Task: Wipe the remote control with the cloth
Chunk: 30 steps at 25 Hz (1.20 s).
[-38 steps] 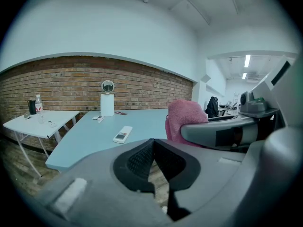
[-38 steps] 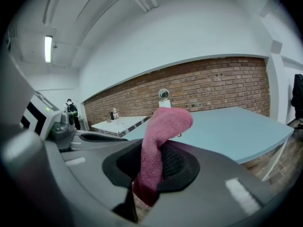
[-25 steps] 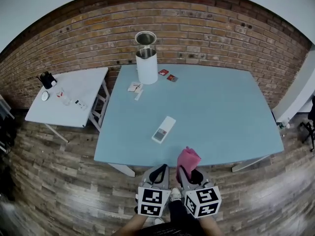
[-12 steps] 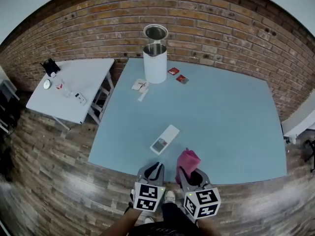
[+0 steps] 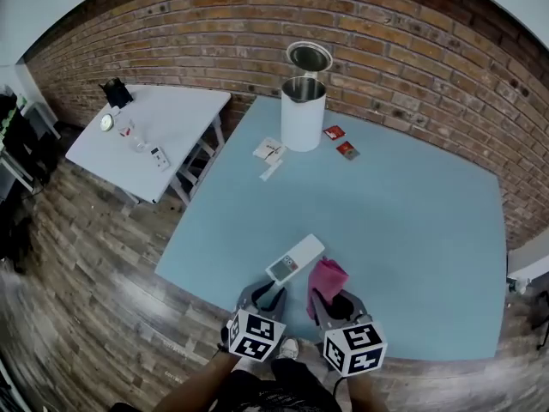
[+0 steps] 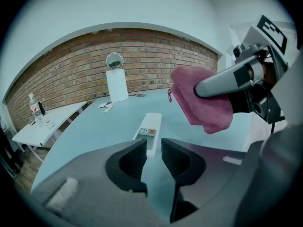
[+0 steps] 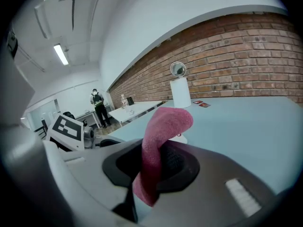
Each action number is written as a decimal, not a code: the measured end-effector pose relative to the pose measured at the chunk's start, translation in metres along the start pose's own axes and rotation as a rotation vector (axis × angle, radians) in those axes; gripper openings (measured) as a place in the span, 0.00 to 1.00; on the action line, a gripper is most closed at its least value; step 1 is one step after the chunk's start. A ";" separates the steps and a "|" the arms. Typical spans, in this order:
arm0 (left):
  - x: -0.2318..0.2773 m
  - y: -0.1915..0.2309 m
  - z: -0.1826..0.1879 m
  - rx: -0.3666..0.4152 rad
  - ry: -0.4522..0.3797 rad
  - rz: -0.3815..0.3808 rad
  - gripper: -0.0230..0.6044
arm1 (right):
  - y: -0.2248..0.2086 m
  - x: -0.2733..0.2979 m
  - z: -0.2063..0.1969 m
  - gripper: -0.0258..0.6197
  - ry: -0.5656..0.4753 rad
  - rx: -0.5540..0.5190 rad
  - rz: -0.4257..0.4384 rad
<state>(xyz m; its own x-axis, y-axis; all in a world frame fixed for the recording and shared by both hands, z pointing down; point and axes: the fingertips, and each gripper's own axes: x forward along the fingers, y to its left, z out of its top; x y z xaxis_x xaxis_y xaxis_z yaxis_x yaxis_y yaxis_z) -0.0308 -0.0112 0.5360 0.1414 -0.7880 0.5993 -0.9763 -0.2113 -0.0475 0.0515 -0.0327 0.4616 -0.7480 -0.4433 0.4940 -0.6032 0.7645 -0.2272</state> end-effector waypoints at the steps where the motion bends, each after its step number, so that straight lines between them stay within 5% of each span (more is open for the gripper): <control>1: 0.003 -0.001 -0.001 0.016 0.013 -0.005 0.20 | -0.001 0.004 0.002 0.16 0.008 -0.011 0.014; 7: 0.016 0.008 -0.011 0.080 0.068 -0.004 0.32 | 0.004 0.029 0.006 0.16 0.061 -0.058 0.096; 12: 0.028 0.015 -0.020 0.114 0.101 -0.047 0.54 | 0.017 0.052 0.005 0.16 0.143 -0.115 0.191; 19: 0.042 0.020 -0.024 0.208 0.155 -0.135 0.54 | 0.049 0.092 0.011 0.16 0.252 -0.143 0.382; 30: 0.048 0.015 -0.027 0.169 0.211 -0.285 0.52 | 0.051 0.134 -0.012 0.16 0.409 -0.052 0.530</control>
<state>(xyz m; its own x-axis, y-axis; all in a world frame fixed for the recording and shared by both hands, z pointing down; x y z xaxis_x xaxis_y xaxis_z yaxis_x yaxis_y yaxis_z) -0.0431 -0.0367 0.5862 0.3490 -0.5514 0.7577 -0.8596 -0.5104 0.0245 -0.0766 -0.0473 0.5267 -0.7680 0.2032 0.6074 -0.1615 0.8563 -0.4906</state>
